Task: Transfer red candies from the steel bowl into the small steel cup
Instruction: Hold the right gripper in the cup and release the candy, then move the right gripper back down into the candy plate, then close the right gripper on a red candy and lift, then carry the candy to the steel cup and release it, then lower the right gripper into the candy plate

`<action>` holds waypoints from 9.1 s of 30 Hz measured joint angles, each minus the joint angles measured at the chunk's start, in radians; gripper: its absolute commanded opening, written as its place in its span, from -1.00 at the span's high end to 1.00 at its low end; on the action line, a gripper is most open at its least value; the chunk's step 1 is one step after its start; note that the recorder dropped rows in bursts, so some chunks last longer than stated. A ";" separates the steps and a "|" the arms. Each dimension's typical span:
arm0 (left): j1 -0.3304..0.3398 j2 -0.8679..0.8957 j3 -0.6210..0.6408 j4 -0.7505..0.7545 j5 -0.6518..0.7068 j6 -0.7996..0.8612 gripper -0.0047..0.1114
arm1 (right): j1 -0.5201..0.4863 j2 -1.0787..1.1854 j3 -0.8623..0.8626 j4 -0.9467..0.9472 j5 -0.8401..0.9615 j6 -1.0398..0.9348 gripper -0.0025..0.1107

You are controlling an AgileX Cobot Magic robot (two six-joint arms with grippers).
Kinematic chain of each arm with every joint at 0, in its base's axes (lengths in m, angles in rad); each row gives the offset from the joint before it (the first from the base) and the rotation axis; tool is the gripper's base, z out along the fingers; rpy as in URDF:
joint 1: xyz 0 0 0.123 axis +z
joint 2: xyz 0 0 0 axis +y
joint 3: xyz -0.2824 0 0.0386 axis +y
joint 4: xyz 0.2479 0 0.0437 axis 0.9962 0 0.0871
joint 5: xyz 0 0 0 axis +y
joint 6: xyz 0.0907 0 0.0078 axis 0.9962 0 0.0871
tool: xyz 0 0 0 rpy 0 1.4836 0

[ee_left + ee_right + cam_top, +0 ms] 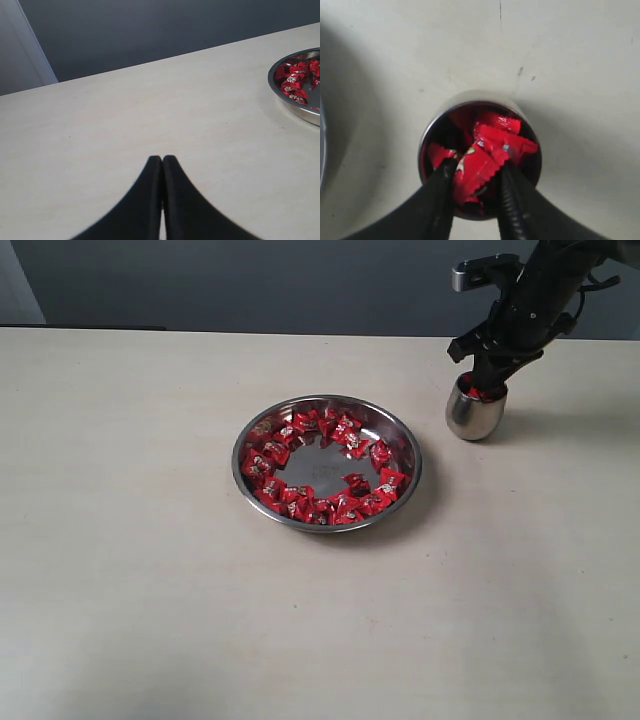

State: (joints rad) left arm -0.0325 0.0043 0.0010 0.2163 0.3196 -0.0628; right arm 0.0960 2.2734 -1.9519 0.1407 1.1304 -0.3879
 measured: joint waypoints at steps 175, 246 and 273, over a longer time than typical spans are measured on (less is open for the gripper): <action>0.000 0.000 0.000 0.000 0.000 0.000 0.91 | 0.378 0.153 0.000 -0.097 -0.150 0.028 0.96; 0.000 0.000 0.000 0.000 0.000 0.000 0.91 | 0.057 -0.028 0.021 -0.132 0.011 0.098 0.46; 0.000 0.000 0.000 0.000 0.000 0.000 0.91 | 0.057 -0.070 0.023 -0.104 -0.051 0.111 0.97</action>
State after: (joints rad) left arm -0.0325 0.0043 0.0010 0.2163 0.3196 -0.0628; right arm 0.1532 2.2030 -1.9288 0.0368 1.0795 -0.2772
